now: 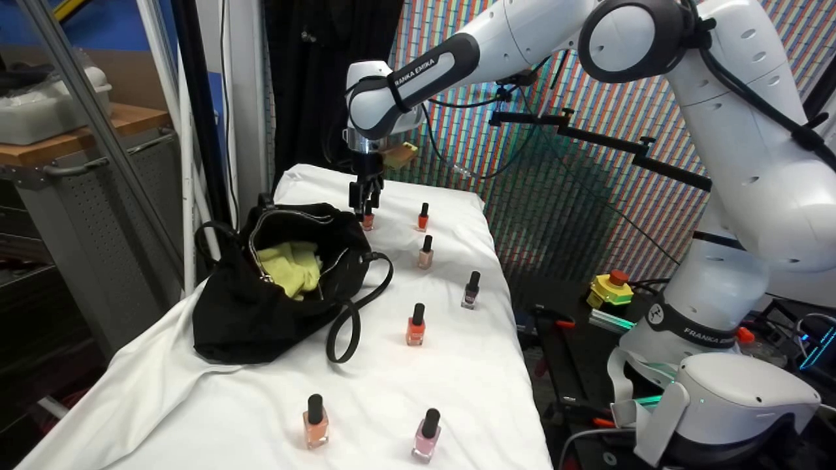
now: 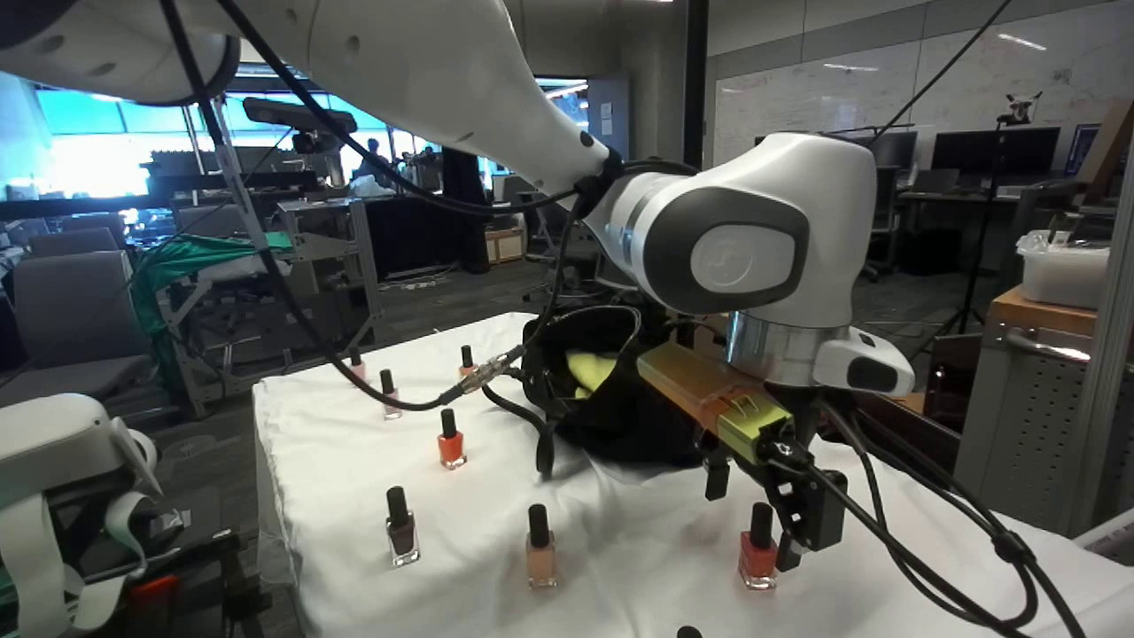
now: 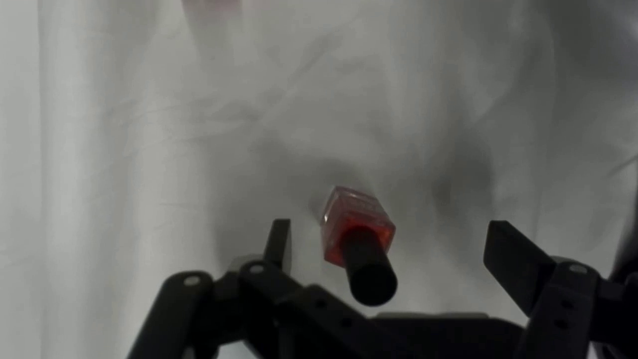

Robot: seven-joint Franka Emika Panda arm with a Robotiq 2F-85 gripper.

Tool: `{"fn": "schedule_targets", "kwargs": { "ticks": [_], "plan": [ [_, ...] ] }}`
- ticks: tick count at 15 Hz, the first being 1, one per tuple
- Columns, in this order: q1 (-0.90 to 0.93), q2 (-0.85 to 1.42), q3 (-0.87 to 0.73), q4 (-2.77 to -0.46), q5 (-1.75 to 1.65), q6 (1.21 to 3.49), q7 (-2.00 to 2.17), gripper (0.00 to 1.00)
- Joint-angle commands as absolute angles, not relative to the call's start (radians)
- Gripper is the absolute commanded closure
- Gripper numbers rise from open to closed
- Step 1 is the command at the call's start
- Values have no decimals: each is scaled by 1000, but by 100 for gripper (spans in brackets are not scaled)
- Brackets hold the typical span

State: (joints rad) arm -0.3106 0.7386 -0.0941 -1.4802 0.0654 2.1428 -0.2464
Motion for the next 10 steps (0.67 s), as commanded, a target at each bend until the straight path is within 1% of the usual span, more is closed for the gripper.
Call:
{"fn": "schedule_targets", "kwargs": {
  "ticks": [1,10],
  "plan": [
    [-311,796,-99,-1403,59,2104,-220,0],
    [-313,842,-104,-1375,60,2112,-177,0]
  ]
}}
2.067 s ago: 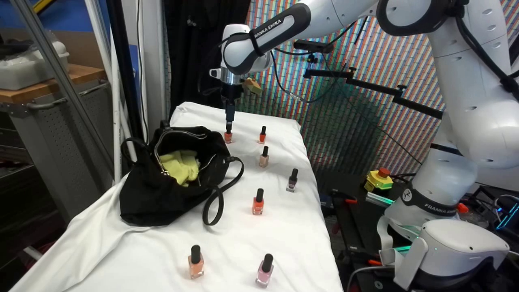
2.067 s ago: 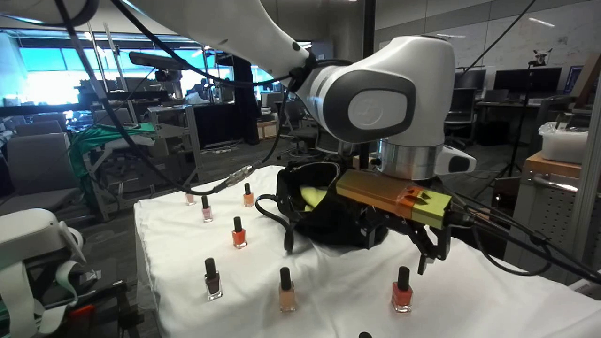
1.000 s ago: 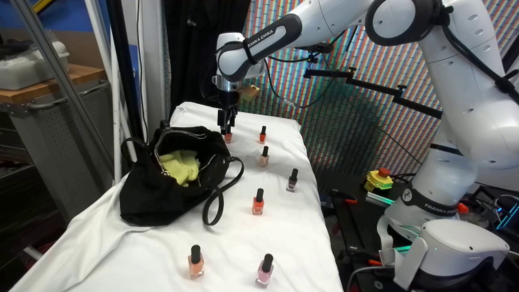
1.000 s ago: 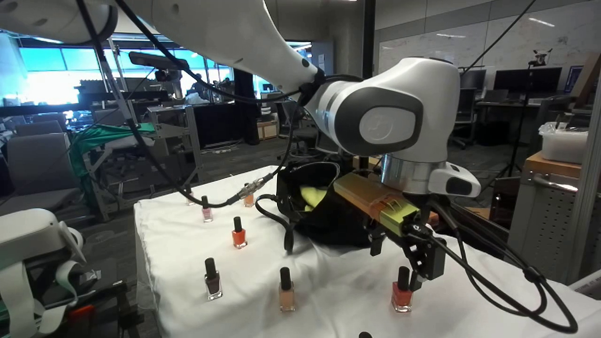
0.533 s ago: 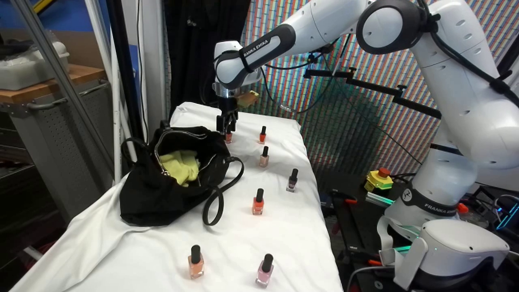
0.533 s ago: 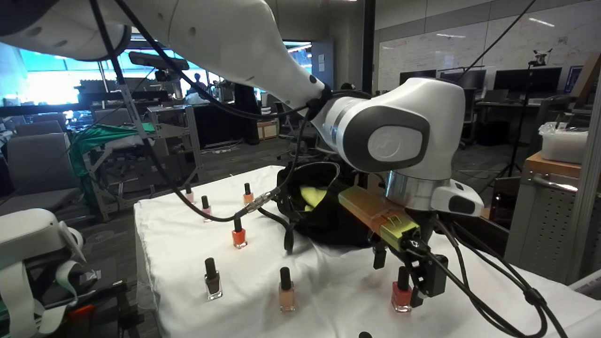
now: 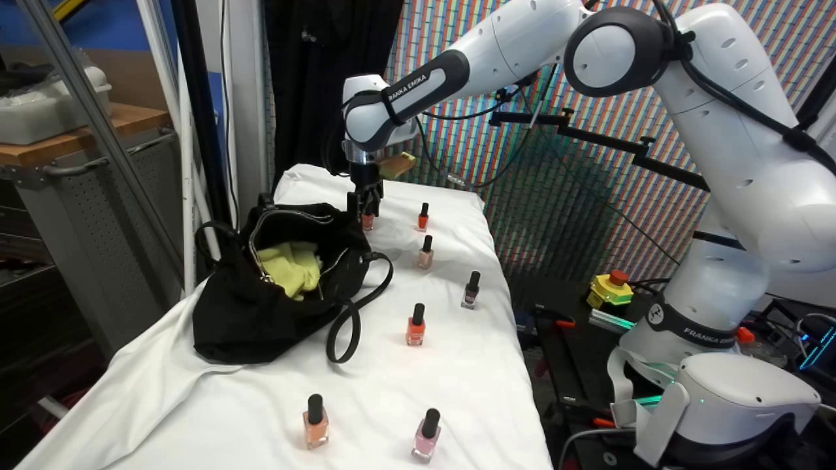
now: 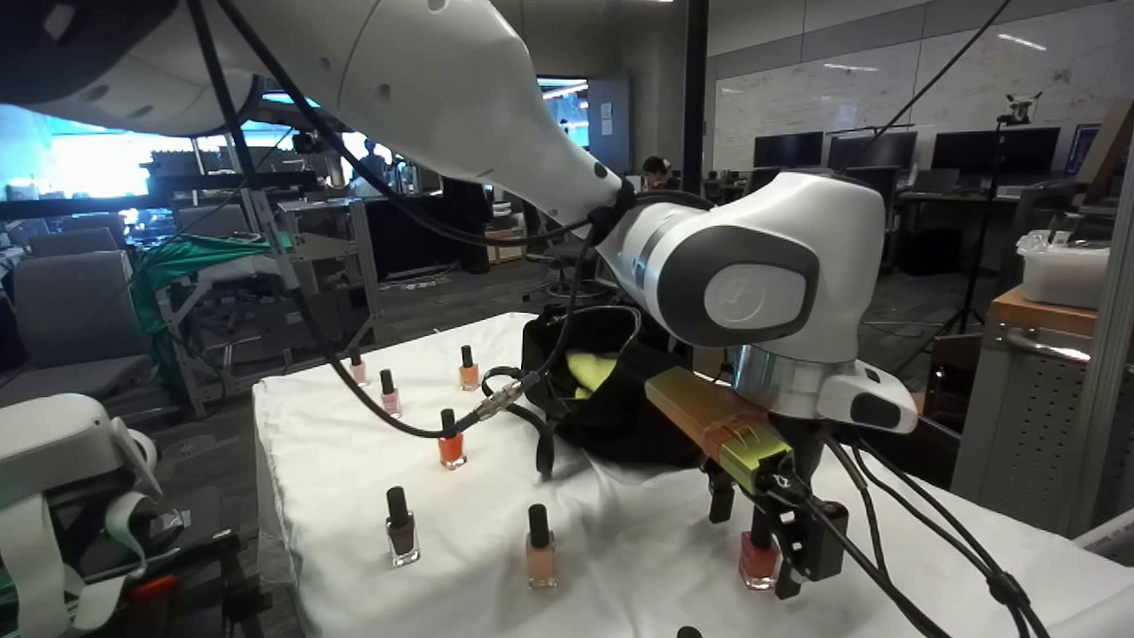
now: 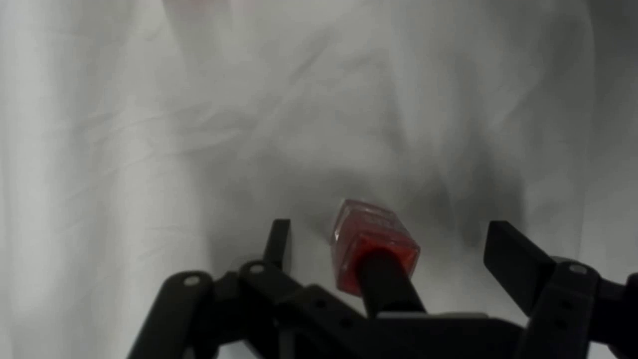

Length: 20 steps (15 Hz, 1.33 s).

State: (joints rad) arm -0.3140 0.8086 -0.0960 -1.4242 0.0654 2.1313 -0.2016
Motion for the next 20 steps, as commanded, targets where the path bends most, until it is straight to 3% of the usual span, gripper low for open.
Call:
{"fn": "schedule_targets", "kwargs": {
  "ticks": [1,3,4,5,8,15,20],
  "plan": [
    [-312,842,-105,-1373,58,2107,-173,0],
    [-311,840,-104,-1375,57,2093,-172,0],
    [-309,839,-105,-1375,53,2085,-171,6],
    [-307,838,-106,-1375,51,2075,-170,27],
    [-303,836,-108,-1377,47,2068,-167,37],
    [-295,834,-112,-1380,31,2047,-153,85],
    [-273,799,-111,-1366,-15,1946,-181,85]
  ]
}}
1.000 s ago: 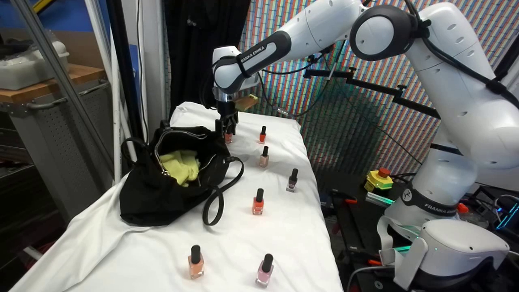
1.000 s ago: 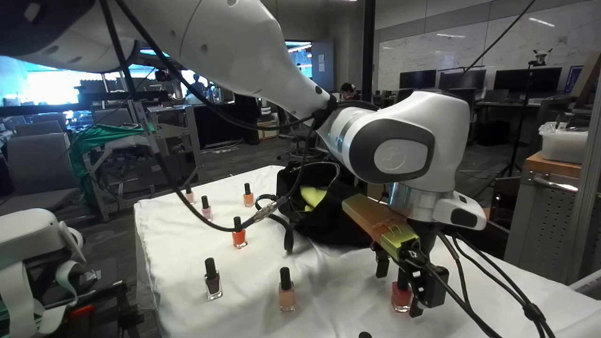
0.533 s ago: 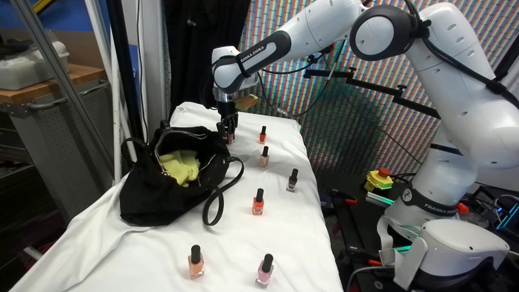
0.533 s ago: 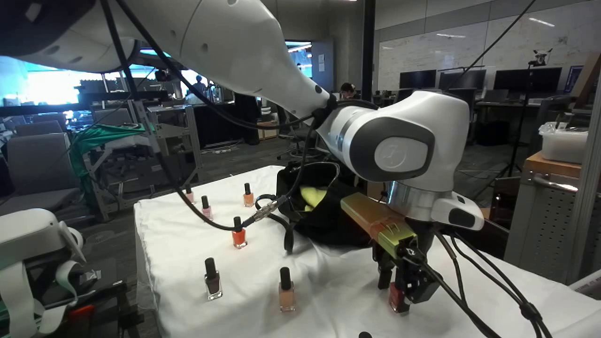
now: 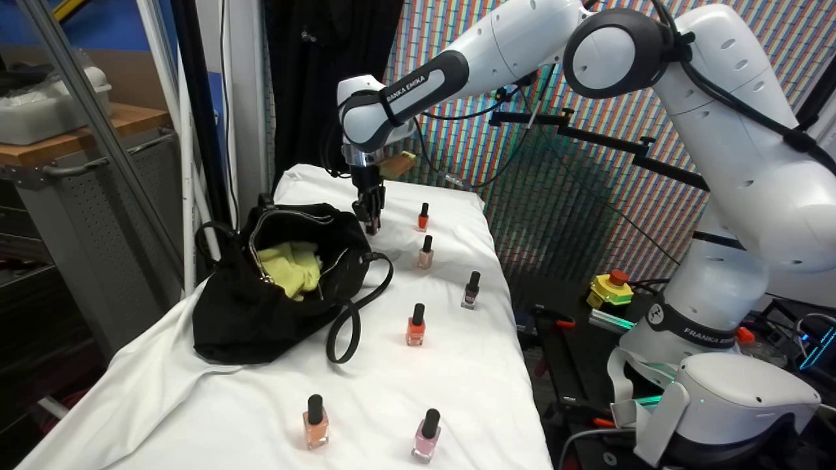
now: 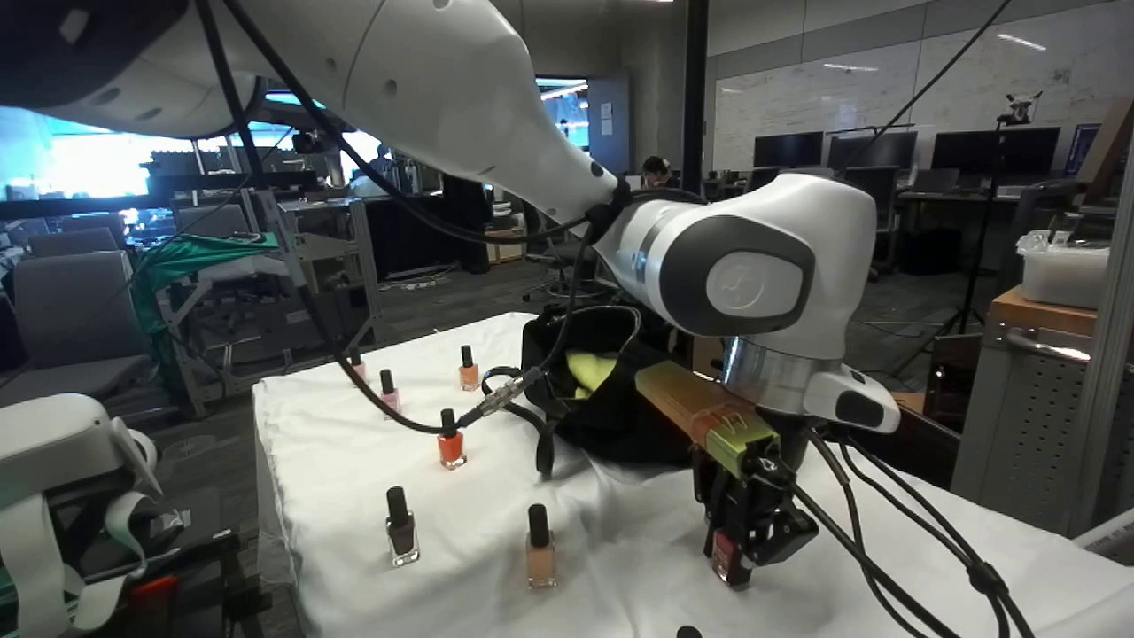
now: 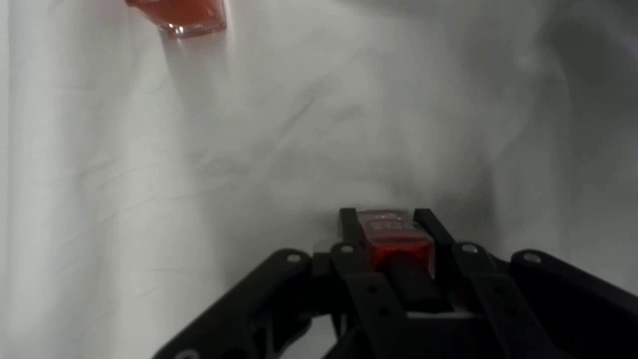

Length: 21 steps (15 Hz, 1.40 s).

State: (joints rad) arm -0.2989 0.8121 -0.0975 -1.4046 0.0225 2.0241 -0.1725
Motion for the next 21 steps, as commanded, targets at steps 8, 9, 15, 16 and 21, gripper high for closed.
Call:
{"fn": "schedule_targets", "kwargs": {
  "ticks": [8,9,15,16,21],
  "plan": [
    [-203,643,-104,-1365,-123,1775,-211,85],
    [-190,621,-102,-1371,-137,1762,-210,85],
    [-72,528,-48,-1444,-193,1775,-206,85],
    [-48,520,-35,-1459,-201,1786,-204,85],
    [46,517,15,-1476,-226,1789,-205,85]
  ]
}}
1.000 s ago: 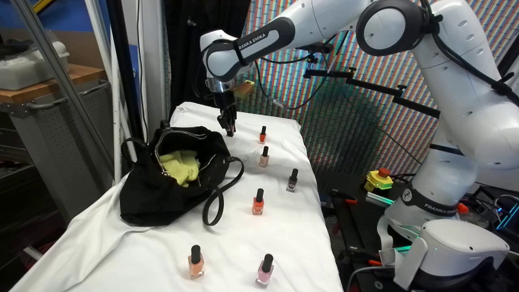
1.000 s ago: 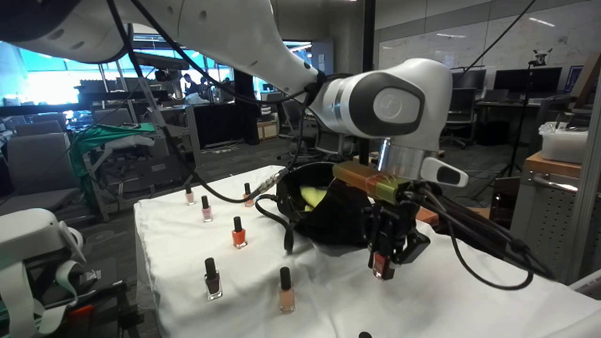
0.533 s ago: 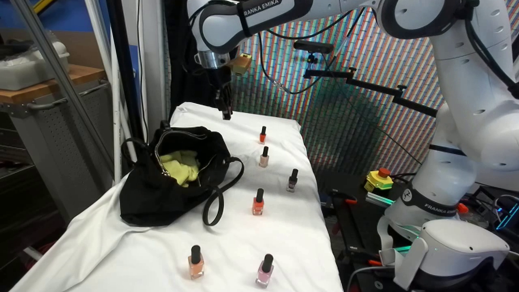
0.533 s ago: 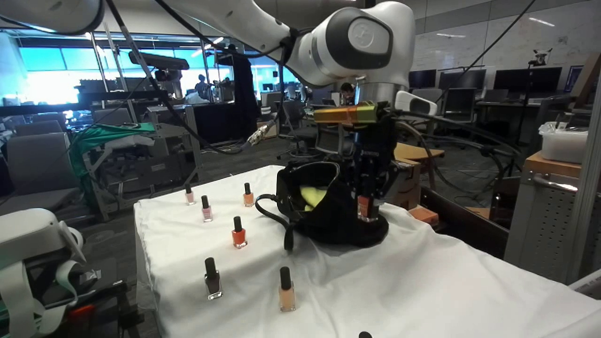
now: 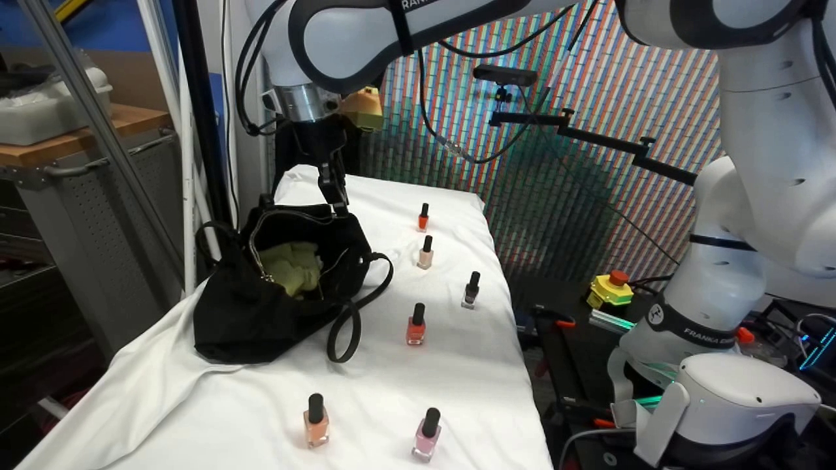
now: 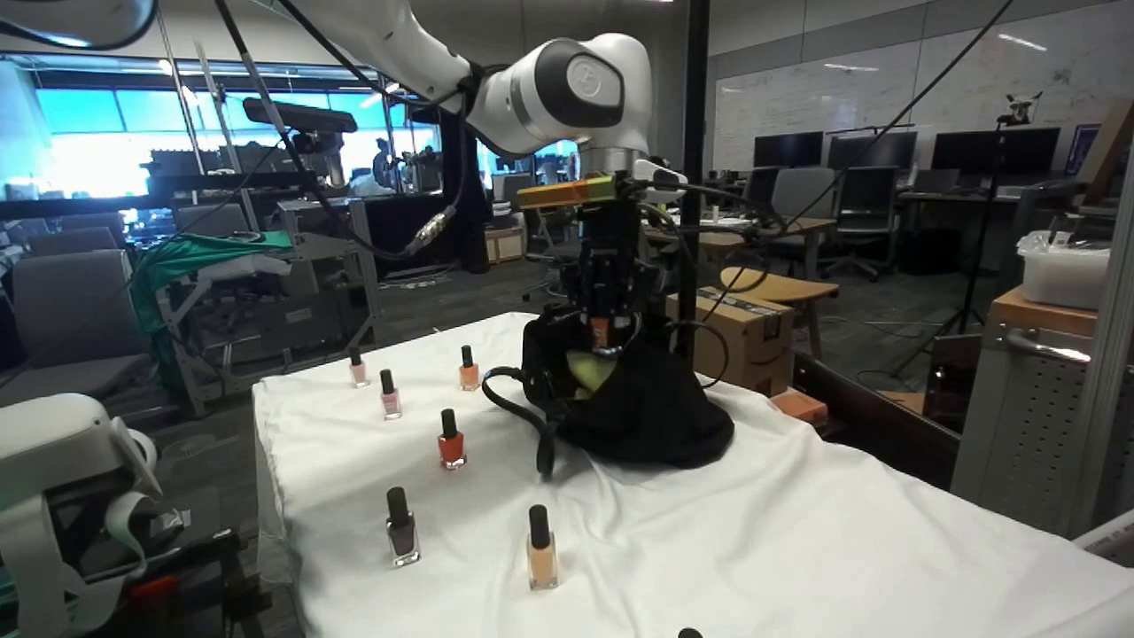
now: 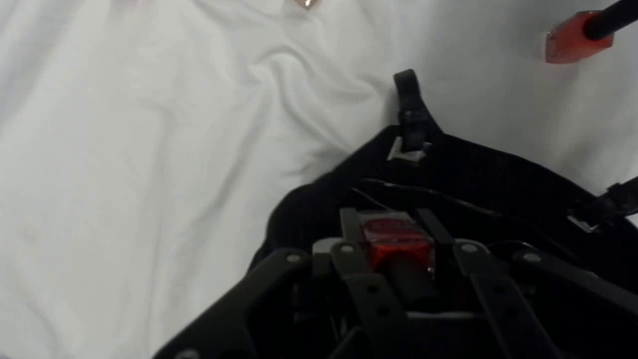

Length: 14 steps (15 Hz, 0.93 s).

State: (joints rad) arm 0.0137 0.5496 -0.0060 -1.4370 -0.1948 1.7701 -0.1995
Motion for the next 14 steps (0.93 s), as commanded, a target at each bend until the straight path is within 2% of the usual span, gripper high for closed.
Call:
{"fn": "schedule_targets", "kwargs": {
  "ticks": [1,6,14],
  "plan": [
    [60,524,22,-1475,-226,1785,-206,85],
    [91,540,37,-1499,-218,1884,-185,85],
    [68,540,22,-1645,-214,2265,-160,85]
  ]
}}
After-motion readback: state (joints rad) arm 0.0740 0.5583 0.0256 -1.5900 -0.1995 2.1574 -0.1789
